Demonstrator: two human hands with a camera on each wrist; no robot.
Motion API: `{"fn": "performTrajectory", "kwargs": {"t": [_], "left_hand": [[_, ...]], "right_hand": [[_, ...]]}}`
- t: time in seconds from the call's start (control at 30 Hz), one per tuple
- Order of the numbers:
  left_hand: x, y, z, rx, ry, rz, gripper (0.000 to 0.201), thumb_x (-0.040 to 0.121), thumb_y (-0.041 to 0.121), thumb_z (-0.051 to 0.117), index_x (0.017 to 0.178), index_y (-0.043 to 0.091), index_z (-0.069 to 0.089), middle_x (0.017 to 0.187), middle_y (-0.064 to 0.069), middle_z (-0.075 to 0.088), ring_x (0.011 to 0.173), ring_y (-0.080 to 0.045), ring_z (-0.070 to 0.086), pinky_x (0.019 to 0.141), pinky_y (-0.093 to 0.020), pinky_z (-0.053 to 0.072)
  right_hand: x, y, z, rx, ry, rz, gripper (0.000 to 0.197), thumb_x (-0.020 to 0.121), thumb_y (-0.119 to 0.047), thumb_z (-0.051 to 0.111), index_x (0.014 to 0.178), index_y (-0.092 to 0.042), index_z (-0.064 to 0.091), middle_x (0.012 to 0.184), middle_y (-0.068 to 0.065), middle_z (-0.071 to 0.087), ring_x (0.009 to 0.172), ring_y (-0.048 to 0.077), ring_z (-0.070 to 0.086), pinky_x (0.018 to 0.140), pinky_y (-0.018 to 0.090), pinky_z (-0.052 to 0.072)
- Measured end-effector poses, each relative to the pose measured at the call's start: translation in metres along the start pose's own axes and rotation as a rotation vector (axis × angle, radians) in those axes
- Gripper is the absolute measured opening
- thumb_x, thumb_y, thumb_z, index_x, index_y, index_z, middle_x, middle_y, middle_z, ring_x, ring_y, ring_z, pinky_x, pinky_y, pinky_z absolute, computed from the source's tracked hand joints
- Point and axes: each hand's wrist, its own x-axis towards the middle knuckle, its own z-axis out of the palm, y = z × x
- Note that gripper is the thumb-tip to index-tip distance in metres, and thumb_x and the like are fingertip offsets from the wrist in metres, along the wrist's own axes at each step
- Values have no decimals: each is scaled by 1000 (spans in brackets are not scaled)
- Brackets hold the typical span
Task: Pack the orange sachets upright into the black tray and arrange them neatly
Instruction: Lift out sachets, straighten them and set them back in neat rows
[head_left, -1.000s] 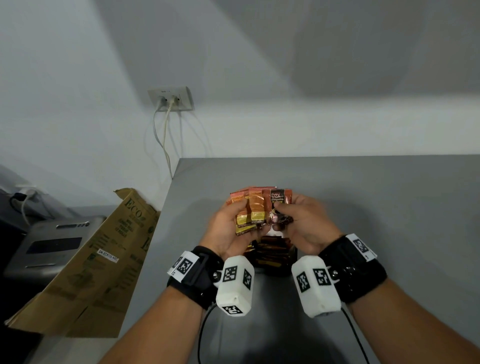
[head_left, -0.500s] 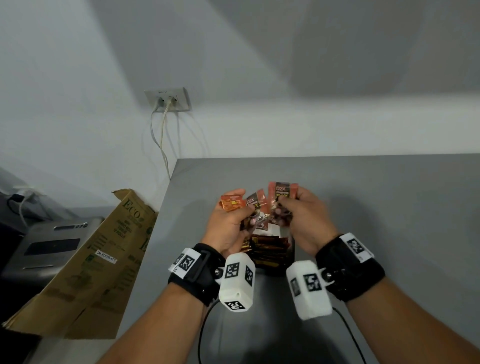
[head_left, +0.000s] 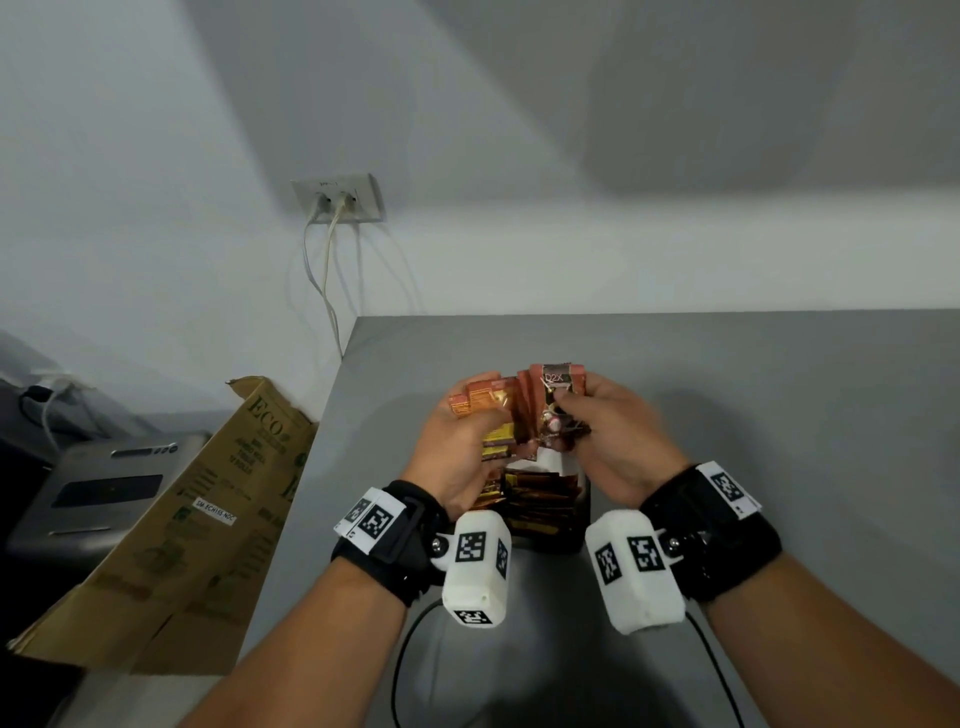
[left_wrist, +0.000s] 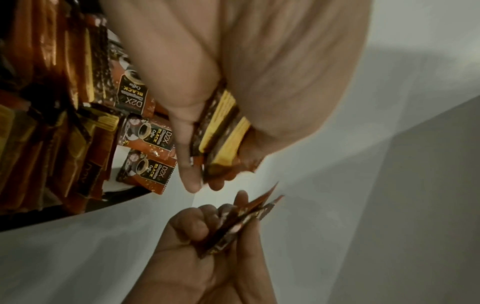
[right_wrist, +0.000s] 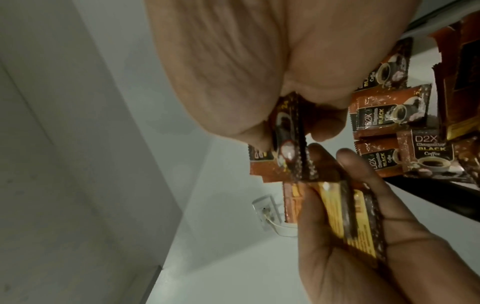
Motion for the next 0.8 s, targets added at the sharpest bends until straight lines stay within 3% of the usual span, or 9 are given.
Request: {"fn": "performTrajectory", "kwargs": {"t": [0.1, 0.17, 0.23, 0.3, 0.37, 0.5, 0.63, 0.73, 0.8], "left_hand": [[-3, -3, 4, 98, -15, 44, 29, 91, -10, 59, 116, 6, 60, 96, -13, 71, 83, -27, 70, 60, -36, 58], [-4, -4, 4, 72, -21, 41, 24, 92, -6, 57, 109, 10, 62, 92, -11, 72, 80, -26, 70, 63, -36, 57], [-6, 0, 4, -29, -57, 0, 16, 97, 8, 52, 105, 9, 65, 92, -13, 71, 77, -25, 68, 64, -35, 54], [-7, 2, 0, -138, -98, -51, 35, 99, 24, 43, 94, 9, 74, 89, -13, 71, 73, -23, 66, 61, -34, 50], [-6, 2, -2, -195, -110, -86, 40, 95, 28, 42, 91, 8, 76, 89, -14, 70, 74, -25, 65, 60, -33, 50], [-4, 1, -5, -252, -84, -134, 26, 81, 19, 49, 101, 7, 61, 93, -17, 68, 80, -30, 64, 61, -35, 54], [-4, -4, -2, -211, -123, -130, 20, 74, 7, 57, 90, 7, 69, 83, -15, 69, 71, -25, 64, 55, -30, 51], [-1, -9, -2, -166, -95, -83, 15, 80, 2, 62, 95, 3, 60, 82, -15, 67, 68, -24, 63, 54, -29, 49], [2, -9, -5, -81, 6, -47, 15, 87, -7, 61, 97, 2, 58, 77, -14, 66, 61, -22, 62, 52, -29, 49]], "right_hand": [[-2, 6, 6, -67, -36, 52, 19, 101, -3, 49, 103, -5, 68, 73, 3, 68, 56, 11, 57, 48, 21, 44], [-1, 12, 6, -76, -30, 62, 18, 100, -5, 50, 106, -3, 67, 77, 6, 67, 58, 12, 56, 50, 23, 42], [0, 13, 5, -111, 3, 43, 18, 100, -5, 51, 108, -1, 67, 83, 9, 68, 62, 13, 57, 53, 25, 43], [0, 12, 4, -162, 28, 7, 19, 100, -4, 51, 109, -2, 68, 85, 9, 70, 62, 12, 59, 54, 23, 45], [0, 11, 4, -190, 34, -24, 19, 100, -4, 51, 107, -4, 69, 82, 7, 69, 62, 10, 58, 55, 22, 45], [-2, 7, 5, -213, 36, -44, 19, 100, -4, 52, 103, -9, 70, 77, 2, 69, 60, 9, 58, 53, 21, 46], [-4, 5, 7, -340, 1, -56, 21, 100, -5, 51, 103, -14, 70, 75, -5, 71, 60, 6, 61, 52, 21, 46], [-4, 6, 8, -409, 17, -94, 23, 100, -6, 50, 104, -16, 70, 80, -2, 74, 64, 11, 65, 56, 23, 48], [-4, 4, 6, -367, 88, -103, 26, 100, -5, 49, 103, -18, 71, 83, -1, 76, 69, 12, 68, 57, 23, 50]]}}
